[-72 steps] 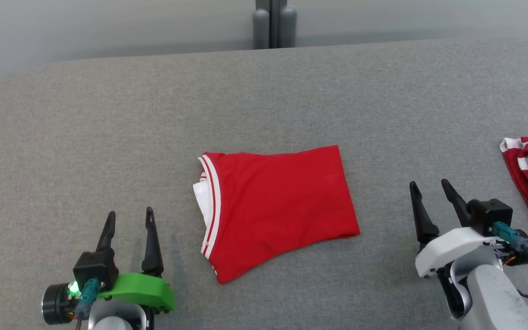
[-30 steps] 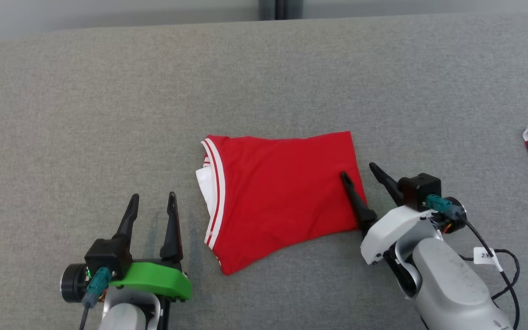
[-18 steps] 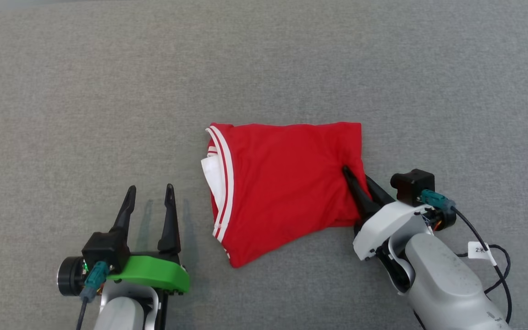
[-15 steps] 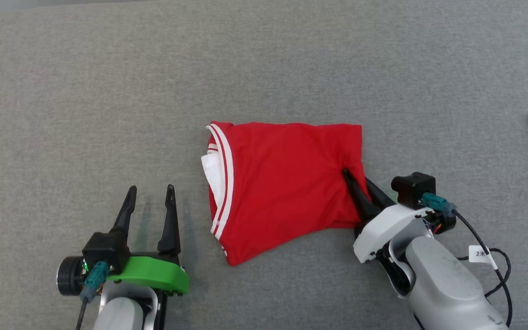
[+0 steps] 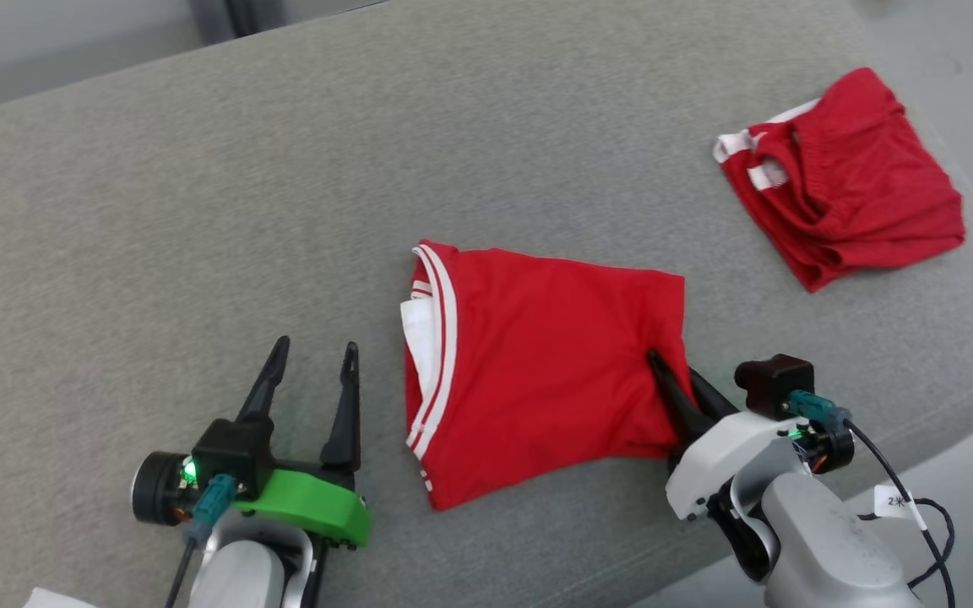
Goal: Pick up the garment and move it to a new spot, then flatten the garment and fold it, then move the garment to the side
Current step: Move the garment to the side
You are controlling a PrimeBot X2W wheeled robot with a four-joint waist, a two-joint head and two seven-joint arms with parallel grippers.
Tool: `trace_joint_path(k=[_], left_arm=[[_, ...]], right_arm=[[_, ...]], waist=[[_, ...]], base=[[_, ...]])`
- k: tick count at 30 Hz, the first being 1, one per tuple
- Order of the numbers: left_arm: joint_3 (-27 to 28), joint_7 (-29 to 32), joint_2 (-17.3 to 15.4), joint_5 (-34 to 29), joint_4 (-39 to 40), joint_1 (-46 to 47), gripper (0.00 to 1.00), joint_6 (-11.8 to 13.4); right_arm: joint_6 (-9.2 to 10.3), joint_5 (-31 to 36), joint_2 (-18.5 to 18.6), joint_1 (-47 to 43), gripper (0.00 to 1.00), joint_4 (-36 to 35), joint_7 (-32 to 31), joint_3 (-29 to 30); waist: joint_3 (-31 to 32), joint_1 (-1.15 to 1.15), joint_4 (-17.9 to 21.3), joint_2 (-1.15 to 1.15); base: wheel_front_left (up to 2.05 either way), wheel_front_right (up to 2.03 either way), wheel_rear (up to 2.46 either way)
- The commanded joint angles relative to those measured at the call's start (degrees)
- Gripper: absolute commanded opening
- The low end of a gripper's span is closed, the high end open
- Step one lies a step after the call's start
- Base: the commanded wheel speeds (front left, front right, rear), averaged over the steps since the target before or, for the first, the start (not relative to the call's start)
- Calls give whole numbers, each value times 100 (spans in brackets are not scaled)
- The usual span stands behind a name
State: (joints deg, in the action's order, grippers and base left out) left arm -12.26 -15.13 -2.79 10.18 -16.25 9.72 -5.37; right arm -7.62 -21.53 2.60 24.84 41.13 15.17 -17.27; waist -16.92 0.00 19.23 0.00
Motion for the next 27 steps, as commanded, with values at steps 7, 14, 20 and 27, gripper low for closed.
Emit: trace_joint_path(k=[7, 14, 20, 27], left_arm=[[-375, 3, -34, -63, -261, 329, 100, -131], [-268, 3, -36, -168, -320, 347, 100, -167], [52, 3, -35, -346, -253, 348, 100, -168], [152, 3, -46, -544, -205, 521, 100, -194]], right_arm=[[20, 203, 39, -285, 0, -222, -4, 551], [20, 475, 37, 95, 0, -341, -4, 553], [20, 804, 227, 1126, 0, -84, -4, 438], [20, 1277, 931, 2337, 0, 820, -4, 1069]], waist=[[81, 0, 1221, 0], [-94, 0, 1215, 0], [-407, 0, 1186, 0], [-824, 0, 816, 0]], base=[[0, 0, 0], [0, 0, 0], [0, 0, 0], [0, 0, 0]])
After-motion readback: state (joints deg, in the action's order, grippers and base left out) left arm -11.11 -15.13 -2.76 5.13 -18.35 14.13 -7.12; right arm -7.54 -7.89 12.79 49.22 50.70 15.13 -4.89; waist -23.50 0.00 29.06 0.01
